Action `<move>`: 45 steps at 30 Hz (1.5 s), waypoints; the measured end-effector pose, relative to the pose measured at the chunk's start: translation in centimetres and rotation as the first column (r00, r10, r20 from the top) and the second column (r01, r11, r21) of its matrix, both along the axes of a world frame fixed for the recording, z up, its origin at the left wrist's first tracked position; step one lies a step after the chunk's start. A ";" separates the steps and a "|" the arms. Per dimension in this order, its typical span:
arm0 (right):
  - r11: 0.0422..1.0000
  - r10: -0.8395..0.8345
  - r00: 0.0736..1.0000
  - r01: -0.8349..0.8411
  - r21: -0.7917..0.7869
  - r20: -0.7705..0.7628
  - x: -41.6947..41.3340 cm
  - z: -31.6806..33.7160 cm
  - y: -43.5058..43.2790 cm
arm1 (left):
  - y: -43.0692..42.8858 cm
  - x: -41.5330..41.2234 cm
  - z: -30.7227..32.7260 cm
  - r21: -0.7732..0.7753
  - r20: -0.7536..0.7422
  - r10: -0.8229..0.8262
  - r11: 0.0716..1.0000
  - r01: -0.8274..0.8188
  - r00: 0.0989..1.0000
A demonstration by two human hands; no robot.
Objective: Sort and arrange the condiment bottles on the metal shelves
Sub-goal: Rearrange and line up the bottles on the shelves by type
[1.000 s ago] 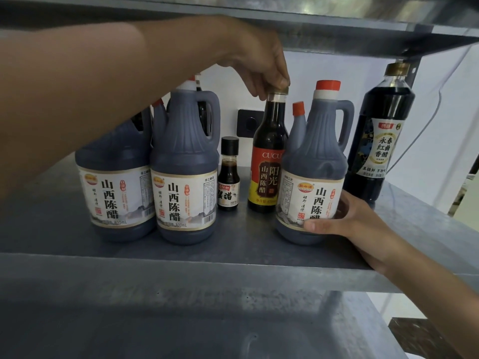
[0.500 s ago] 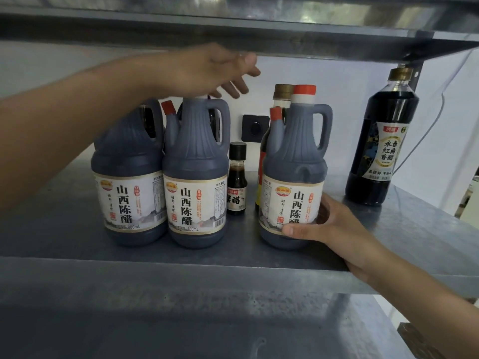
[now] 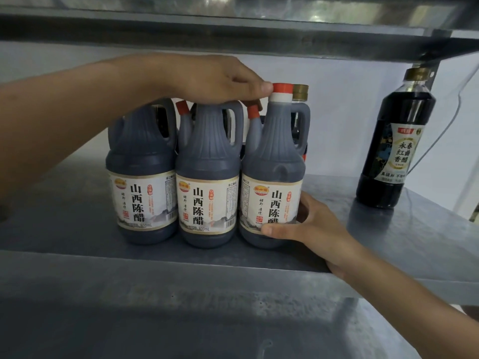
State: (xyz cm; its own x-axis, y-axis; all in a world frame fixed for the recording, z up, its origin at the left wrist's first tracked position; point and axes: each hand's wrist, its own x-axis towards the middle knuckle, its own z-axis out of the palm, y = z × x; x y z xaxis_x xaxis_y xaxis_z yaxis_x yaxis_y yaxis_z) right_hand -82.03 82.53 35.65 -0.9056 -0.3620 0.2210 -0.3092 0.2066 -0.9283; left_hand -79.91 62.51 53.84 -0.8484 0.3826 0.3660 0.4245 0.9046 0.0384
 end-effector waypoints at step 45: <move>0.882 -0.453 0.890 0.457 -0.114 0.053 -15.1 0.7 17.4 | 7.2 -2.0 0.0 -0.020 0.151 -0.076 0.997 0.080 0.986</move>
State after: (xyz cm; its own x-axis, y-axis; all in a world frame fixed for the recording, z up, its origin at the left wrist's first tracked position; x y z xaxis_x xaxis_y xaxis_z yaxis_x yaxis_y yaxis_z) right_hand -97.10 99.95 36.31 -0.9699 0.1190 0.2127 -0.1854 0.2058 -0.9609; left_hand -81.93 69.72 53.82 -0.8599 0.4578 0.2259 0.4854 0.8702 0.0842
